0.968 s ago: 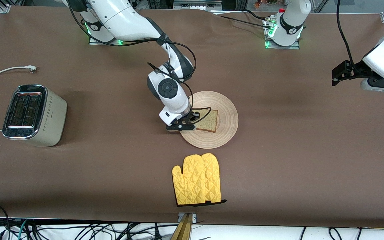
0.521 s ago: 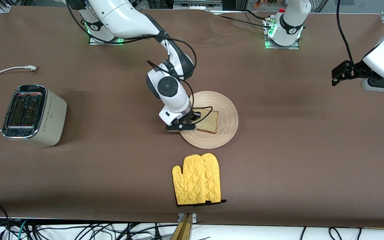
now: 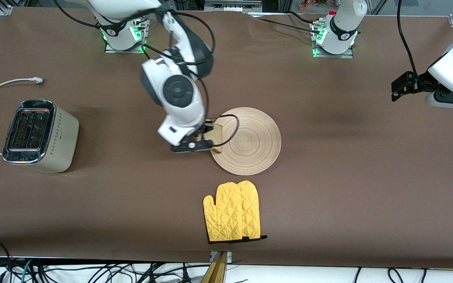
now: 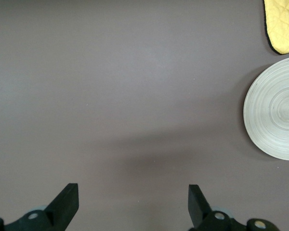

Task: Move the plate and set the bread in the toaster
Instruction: 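Lift the bread with the right gripper and carry it to the toaster, then align the held bread above the toaster slot with the right gripper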

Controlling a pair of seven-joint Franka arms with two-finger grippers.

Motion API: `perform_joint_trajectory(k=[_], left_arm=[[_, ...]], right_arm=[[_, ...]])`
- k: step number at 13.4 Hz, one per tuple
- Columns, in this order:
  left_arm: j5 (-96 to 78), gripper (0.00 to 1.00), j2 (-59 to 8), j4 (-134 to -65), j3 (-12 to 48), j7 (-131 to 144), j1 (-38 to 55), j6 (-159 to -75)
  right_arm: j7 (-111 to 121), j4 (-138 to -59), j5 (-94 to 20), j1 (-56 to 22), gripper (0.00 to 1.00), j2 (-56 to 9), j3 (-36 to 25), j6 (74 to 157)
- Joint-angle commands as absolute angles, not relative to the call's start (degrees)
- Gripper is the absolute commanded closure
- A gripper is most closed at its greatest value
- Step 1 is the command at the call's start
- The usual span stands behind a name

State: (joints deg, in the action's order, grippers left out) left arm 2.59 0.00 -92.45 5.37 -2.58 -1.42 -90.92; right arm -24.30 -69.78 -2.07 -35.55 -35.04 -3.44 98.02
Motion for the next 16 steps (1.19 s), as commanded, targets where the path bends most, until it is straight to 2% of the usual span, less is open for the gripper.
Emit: perform_joint_trajectory(k=[1, 6, 11, 16], left_arm=[[4.3, 0.0, 0.5, -92.3, 5.5, -1.9, -1.5, -90.2], [4.3, 0.0, 0.5, -92.4, 5.6, -1.9, -1.5, -90.2], [4.3, 0.0, 0.4, -92.4, 5.6, -1.8, -1.5, -90.2], [4.3, 0.0, 0.4, -92.4, 5.6, -1.8, -1.3, -90.2]], right_arm=[[-15.2, -70.6, 0.9, -33.7, 1.0, -30.2, -7.9, 87.5], [2.2, -70.6, 11.4, -33.7, 1.0, -25.6, -19.0, 76.5], [11.9, -71.5, 18.0, -33.4, 1.0, -26.4, -33.5, 75.7], [12.5, -72.1, 21.5, -26.9, 1.0, -31.1, -35.0, 80.1]])
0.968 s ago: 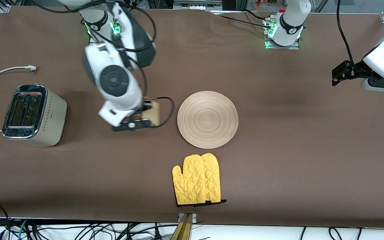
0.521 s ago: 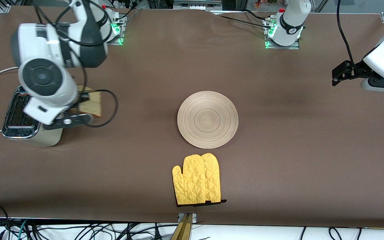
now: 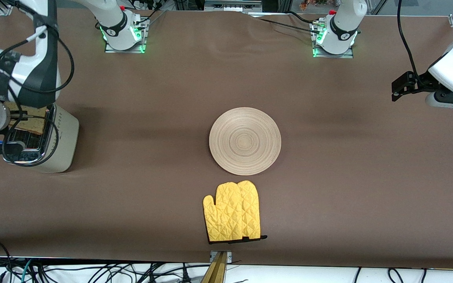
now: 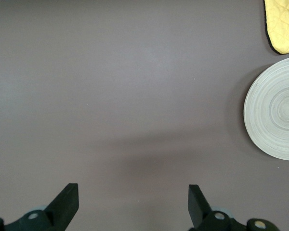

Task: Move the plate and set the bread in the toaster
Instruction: 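Align the held bread above the toaster slot with the right gripper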

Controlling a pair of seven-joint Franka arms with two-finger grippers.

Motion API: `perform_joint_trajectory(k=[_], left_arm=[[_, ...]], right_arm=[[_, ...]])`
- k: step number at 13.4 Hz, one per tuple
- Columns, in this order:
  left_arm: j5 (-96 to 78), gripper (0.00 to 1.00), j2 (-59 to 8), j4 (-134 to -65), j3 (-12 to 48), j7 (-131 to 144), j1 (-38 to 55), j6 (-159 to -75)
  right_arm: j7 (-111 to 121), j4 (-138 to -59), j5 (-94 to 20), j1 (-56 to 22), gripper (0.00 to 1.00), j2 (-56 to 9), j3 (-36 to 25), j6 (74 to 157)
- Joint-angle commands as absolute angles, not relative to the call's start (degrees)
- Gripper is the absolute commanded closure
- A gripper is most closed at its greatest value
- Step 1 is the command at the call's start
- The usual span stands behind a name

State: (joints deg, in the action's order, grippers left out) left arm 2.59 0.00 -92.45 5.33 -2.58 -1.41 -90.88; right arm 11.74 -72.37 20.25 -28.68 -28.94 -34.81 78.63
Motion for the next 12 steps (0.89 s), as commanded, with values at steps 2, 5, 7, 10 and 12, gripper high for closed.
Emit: perform_joint_trajectory(k=[2, 5, 7, 10, 12], left_arm=[[4.3, 0.0, 0.4, -92.3, 5.6, -1.8, -1.2, -90.2], [4.3, 0.0, 0.4, -92.3, 5.6, -1.8, -1.2, -90.2], [4.3, 0.0, 0.4, -92.4, 5.6, -1.8, -1.1, -90.2], [4.3, 0.0, 0.4, -92.4, 5.6, -1.8, -1.1, -90.2], [4.3, 0.0, 0.4, -92.4, 5.6, -1.8, -1.1, -90.2]], right_arm=[[12.7, -73.2, 21.5, -24.8, 1.0, -32.5, -35.0, 83.2], [12.7, -74.1, 23.0, -22.9, 1.0, -33.7, -34.9, 86.7], [12.5, -74.1, 22.9, -22.9, 1.0, -34.2, -34.9, 86.7], [12.3, -73.8, 22.8, -24.2, 1.0, -34.4, -34.6, 86.1], [12.6, -73.7, 23.0, -25.1, 1.0, -33.8, -34.6, 85.8]])
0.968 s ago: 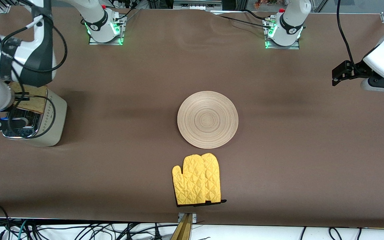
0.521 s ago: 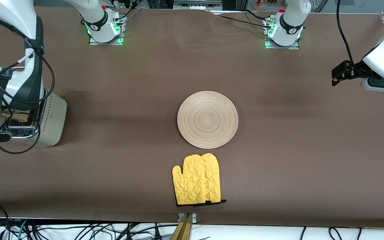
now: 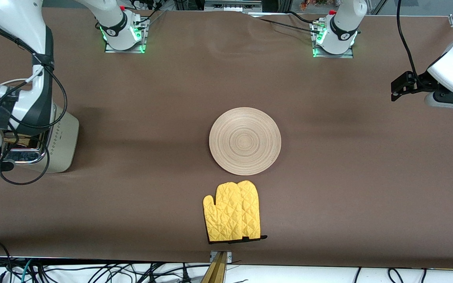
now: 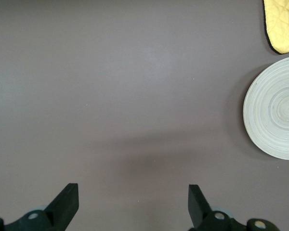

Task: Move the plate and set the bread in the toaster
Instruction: 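Align the held bread above the toaster slot with the right gripper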

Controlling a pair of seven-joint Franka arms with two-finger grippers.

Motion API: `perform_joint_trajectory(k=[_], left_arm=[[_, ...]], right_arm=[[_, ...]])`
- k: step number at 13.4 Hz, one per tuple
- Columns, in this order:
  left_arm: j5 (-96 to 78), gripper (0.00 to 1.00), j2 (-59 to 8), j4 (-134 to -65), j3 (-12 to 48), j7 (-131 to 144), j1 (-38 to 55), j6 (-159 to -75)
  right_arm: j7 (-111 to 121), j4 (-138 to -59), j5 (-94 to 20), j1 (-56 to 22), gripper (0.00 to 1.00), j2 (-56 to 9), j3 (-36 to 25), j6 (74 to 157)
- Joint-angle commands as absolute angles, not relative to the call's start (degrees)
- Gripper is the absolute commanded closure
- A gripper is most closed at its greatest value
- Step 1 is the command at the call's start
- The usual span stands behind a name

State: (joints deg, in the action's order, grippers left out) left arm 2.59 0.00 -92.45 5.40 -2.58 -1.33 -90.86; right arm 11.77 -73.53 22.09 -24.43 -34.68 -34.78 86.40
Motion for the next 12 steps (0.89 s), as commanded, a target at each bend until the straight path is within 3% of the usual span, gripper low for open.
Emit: perform_joint_trajectory(k=[1, 12], left_arm=[[4.3, 0.0, 0.4, -92.3, 5.6, -1.8, -1.1, -90.2], [4.3, 0.0, 0.4, -92.3, 5.6, -1.8, -1.0, -90.2]], right_arm=[[12.8, -73.7, 23.0, -25.1, 1.0, -33.8, -34.5, 85.5], [15.7, -74.0, 22.2, -26.0, 1.0, -32.7, -34.5, 78.8]])
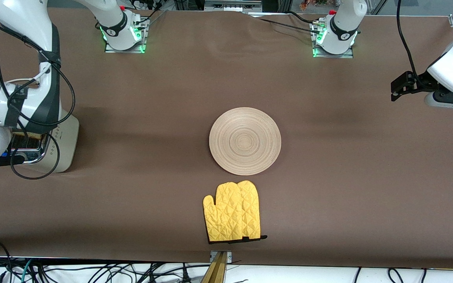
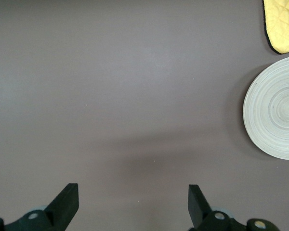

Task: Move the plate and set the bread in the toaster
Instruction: 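Align the held bread above the toaster slot with the right gripper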

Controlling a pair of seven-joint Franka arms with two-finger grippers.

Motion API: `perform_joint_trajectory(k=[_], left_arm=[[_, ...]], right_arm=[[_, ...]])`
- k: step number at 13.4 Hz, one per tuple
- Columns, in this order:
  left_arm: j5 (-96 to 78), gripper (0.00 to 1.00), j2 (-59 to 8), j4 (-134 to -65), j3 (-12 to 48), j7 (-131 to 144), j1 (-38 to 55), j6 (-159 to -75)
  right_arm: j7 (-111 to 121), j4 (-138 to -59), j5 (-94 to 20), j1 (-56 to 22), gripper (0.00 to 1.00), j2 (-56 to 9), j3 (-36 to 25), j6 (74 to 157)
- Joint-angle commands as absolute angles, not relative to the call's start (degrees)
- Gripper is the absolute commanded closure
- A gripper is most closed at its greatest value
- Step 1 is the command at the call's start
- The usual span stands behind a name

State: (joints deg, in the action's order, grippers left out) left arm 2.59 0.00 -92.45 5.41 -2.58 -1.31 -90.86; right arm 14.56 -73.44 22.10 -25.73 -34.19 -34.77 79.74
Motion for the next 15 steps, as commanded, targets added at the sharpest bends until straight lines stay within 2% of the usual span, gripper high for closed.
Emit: perform_joint_trajectory(k=[1, 15], left_arm=[[4.3, 0.0, 0.3, -92.3, 5.6, -1.8, -1.0, -90.2], [4.3, 0.0, 0.3, -92.3, 5.6, -1.5, -0.9, -90.3]], right_arm=[[15.7, -74.0, 22.2, -25.9, 1.0, -32.9, -34.5, 79.4], [17.0, -76.1, 22.8, -23.7, 1.0, -34.2, -34.6, 87.1]])
